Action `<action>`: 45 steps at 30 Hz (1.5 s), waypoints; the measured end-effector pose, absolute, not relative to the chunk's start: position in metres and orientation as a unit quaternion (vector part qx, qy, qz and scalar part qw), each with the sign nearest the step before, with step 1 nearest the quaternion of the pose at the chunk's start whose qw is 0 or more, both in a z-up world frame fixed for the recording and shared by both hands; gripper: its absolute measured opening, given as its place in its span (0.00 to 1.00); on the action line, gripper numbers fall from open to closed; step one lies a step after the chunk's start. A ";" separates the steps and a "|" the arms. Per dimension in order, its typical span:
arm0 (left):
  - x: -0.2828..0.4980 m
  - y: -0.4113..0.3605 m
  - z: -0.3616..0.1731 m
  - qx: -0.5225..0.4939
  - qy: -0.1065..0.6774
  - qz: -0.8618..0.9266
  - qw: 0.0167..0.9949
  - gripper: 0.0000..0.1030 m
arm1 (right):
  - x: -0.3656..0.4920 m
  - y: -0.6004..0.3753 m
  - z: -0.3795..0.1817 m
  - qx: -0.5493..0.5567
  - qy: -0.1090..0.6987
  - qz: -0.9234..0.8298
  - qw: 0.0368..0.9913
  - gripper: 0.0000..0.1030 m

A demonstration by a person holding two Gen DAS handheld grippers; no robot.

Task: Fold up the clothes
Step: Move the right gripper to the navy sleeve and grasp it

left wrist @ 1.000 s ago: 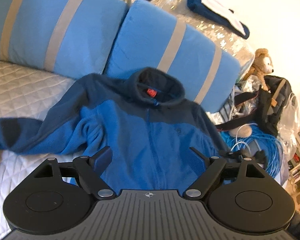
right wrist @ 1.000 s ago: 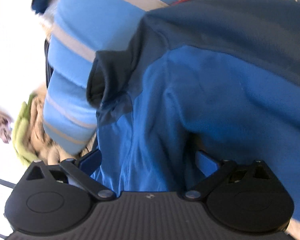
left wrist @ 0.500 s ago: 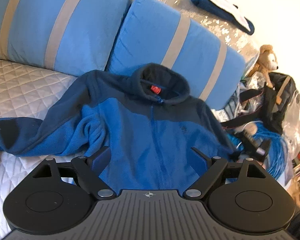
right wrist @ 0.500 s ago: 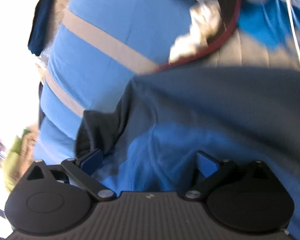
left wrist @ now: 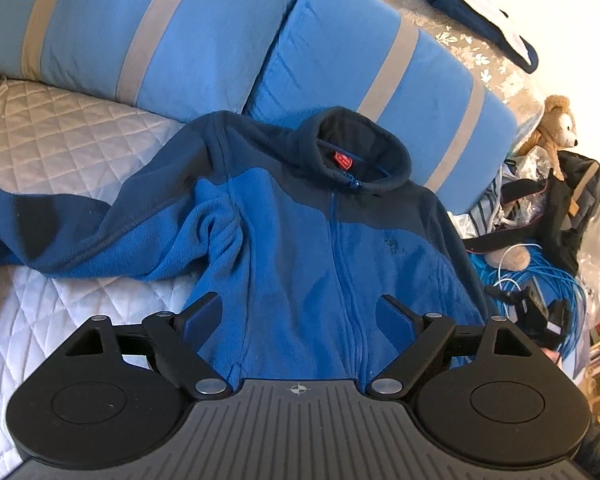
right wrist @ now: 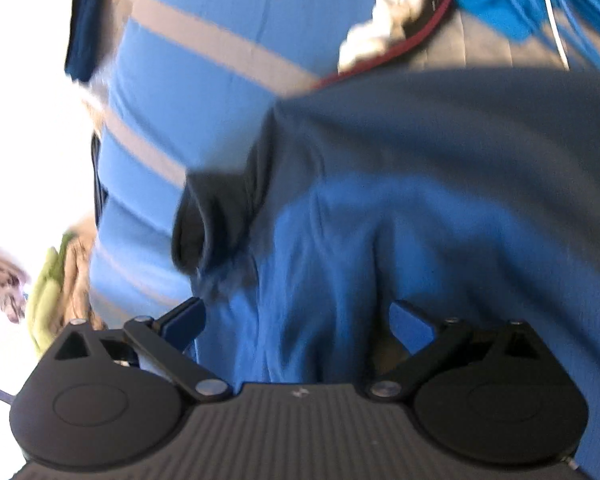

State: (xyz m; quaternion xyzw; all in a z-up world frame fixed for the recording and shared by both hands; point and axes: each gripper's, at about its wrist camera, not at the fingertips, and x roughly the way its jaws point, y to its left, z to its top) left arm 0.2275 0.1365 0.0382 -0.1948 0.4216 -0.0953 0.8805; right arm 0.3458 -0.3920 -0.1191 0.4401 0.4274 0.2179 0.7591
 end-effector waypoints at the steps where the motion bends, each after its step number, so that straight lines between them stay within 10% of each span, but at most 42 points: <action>1: 0.227 0.136 0.037 -0.195 0.423 -0.095 0.880 0.82 | 0.344 -0.389 -0.120 0.430 0.431 0.220 0.762 0.98; 25: 0.225 0.137 0.028 -0.192 0.438 -0.085 0.874 0.82 | 0.389 -0.375 -0.123 0.530 0.316 0.215 0.757 0.97; 28: 0.225 0.142 0.025 -0.198 0.439 -0.080 0.872 0.82 | 0.389 -0.379 -0.109 0.499 0.315 0.205 0.781 0.90; 34: 0.223 0.147 0.019 -0.206 0.445 -0.072 0.869 0.82 | 0.396 -0.385 -0.112 0.443 0.365 0.171 0.801 0.19; 45: 0.221 0.155 0.018 -0.210 0.445 -0.060 0.868 0.82 | 0.406 -0.382 -0.097 0.296 0.396 0.128 0.860 0.16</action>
